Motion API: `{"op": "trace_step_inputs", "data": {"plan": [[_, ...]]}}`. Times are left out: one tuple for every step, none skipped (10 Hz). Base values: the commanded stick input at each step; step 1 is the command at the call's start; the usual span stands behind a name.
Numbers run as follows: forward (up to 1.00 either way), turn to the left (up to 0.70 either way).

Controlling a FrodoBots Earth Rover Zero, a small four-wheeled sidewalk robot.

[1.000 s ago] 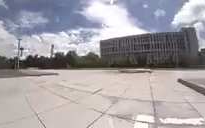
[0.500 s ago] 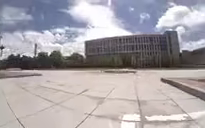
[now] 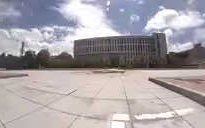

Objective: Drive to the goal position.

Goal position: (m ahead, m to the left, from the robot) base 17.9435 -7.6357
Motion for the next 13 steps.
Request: {"op": "trace_step_inputs", "data": {"plan": [[0.00,-0.51],[0.00,-0.51],[0.00,-0.40],[0.00,-0.37],[0.00,-0.35],[0.00,-0.41],[0.00,-0.49],[0.00,-0.70],[0.00,-0.70],[0.00,-0.70],[0.00,-0.70],[0.00,-0.70],[0.00,-0.70]]}}
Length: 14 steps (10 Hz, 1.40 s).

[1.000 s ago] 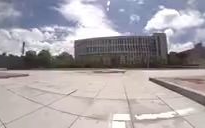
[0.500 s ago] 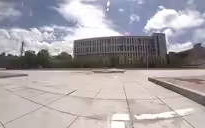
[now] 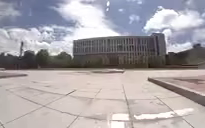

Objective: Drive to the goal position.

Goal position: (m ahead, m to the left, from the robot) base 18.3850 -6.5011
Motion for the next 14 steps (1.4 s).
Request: {"op": "trace_step_inputs", "data": {"plan": [[0.00,-0.61],[0.00,-0.18],[0.70,0.00],[0.70,0.00],[0.70,0.00],[0.70,0.00],[0.70,0.00],[0.70,0.07],[0.70,0.12],[0.70,0.08],[0.70,0.05],[0.70,-0.22],[0.70,-0.35],[0.70,-0.35]]}}
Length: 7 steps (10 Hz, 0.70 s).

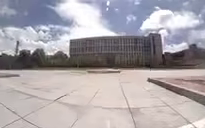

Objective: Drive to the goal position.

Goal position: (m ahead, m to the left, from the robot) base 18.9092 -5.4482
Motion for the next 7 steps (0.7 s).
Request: {"op": "trace_step_inputs", "data": {"plan": [[0.70,-0.35],[0.70,-0.35],[0.70,-0.35],[0.70,-0.14],[0.70,0.06],[0.70,0.08],[0.70,0.09]]}}
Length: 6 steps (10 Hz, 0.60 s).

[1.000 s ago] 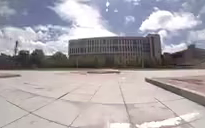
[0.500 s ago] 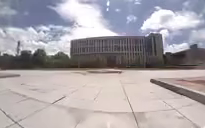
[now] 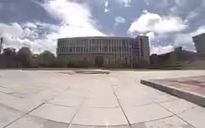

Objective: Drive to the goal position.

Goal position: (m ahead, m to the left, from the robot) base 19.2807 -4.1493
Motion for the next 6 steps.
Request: {"op": "trace_step_inputs", "data": {"plan": [[0.70,0.09],[0.70,0.04],[0.70,-0.19],[0.70,-0.26],[0.70,0.01],[0.70,0.11]]}}
